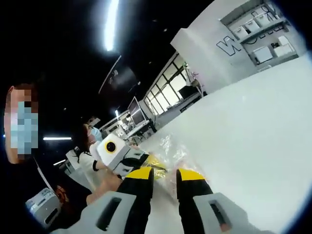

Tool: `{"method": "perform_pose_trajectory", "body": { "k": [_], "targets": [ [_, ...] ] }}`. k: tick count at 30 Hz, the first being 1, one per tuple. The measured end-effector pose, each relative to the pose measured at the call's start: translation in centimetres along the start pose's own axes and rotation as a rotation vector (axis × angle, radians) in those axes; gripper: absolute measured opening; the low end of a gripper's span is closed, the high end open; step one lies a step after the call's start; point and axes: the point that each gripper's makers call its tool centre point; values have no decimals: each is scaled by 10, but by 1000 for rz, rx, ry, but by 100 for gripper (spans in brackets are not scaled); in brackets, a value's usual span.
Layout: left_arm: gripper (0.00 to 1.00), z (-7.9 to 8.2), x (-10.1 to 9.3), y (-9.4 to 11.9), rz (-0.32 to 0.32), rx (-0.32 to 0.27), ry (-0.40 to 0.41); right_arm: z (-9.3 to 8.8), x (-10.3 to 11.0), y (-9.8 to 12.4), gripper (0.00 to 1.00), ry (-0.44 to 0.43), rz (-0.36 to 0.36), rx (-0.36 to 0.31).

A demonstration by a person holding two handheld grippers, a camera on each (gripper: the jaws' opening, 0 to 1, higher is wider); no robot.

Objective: Open the resealable bag by pulling the two sides of the seal apart until the entire bag opening is separated and visibly accessible.

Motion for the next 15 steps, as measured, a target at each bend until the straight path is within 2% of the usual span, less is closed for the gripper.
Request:
{"method": "perform_pose_trajectory", "body": {
  "k": [15],
  "targets": [
    [1, 2, -5, -3, -4, 3, -16, 6, 9, 1, 15, 7, -17, 28]
  ]
}}
Point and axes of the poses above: the point that each gripper's makers call its tool centre point, and the gripper's own axes: y roughly backward along the fingers, x roughly to its left, z roughly out of its top, and after that the axes turned 5 degrees about z, right-handed
